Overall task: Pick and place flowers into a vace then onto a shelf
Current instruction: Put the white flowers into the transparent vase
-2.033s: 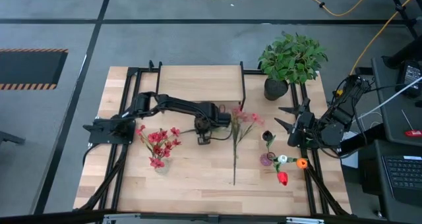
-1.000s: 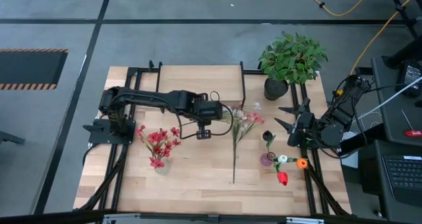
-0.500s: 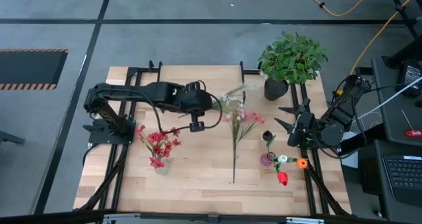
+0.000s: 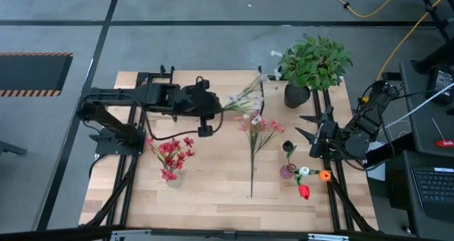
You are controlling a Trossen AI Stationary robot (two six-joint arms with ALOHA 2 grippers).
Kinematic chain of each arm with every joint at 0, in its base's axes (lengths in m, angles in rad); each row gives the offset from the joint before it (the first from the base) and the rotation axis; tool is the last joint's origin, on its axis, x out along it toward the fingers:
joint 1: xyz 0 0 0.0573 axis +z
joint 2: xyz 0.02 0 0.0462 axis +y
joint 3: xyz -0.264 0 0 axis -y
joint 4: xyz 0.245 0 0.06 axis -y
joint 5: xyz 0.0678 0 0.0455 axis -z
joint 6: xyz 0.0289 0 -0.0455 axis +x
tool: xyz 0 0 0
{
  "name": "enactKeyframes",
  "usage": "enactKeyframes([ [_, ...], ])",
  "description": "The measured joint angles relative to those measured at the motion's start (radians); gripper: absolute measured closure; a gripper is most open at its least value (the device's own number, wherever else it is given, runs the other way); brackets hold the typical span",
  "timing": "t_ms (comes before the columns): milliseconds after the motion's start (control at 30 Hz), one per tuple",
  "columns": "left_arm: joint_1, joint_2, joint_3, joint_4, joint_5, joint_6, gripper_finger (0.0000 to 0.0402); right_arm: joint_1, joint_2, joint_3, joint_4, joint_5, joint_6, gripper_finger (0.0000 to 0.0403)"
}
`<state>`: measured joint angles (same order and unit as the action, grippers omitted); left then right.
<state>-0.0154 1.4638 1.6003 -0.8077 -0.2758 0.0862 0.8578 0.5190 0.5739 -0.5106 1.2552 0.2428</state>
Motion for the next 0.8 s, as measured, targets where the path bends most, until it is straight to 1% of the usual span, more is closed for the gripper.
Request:
enactKeyframes([
  [100,0.004,-0.087,-0.168,0.18,0.06,0.047,0.0398,0.0,0.0,0.0,-0.001,0.0,-0.011,0.0186],
  [200,0.013,-0.19,-0.348,0.346,0.063,0.051,0.0398,0.0,0.0,-0.003,-0.002,-0.001,-0.011,0.0186],
  [367,0.025,-0.364,-0.646,0.577,0.07,0.04,0.0398,0.0,0.0,-0.013,-0.005,-0.002,-0.012,0.0186],
  [467,0.027,-0.458,-0.786,0.758,0.066,0.098,0.0398,0.0,0.0,-0.022,-0.006,-0.002,-0.011,0.0186],
  [533,0.035,-0.516,-0.857,0.851,0.068,0.145,0.0398,0.0,0.0,-0.024,-0.008,-0.002,-0.01,0.0186],
  [600,0.046,-0.576,-0.914,0.886,0.103,0.16,0.0398,0.0,0.0,-0.024,-0.008,-0.002,0.001,0.0186],
  [700,0.059,-0.661,-0.987,0.917,0.179,0.13,0.0398,0.0,0.0,-0.024,-0.007,-0.001,0.014,0.0186],
  [800,0.048,-0.728,-1.045,0.939,0.193,0.11,0.0398,0.0,0.0,-0.024,-0.007,-0.001,0.014,0.0186],
])
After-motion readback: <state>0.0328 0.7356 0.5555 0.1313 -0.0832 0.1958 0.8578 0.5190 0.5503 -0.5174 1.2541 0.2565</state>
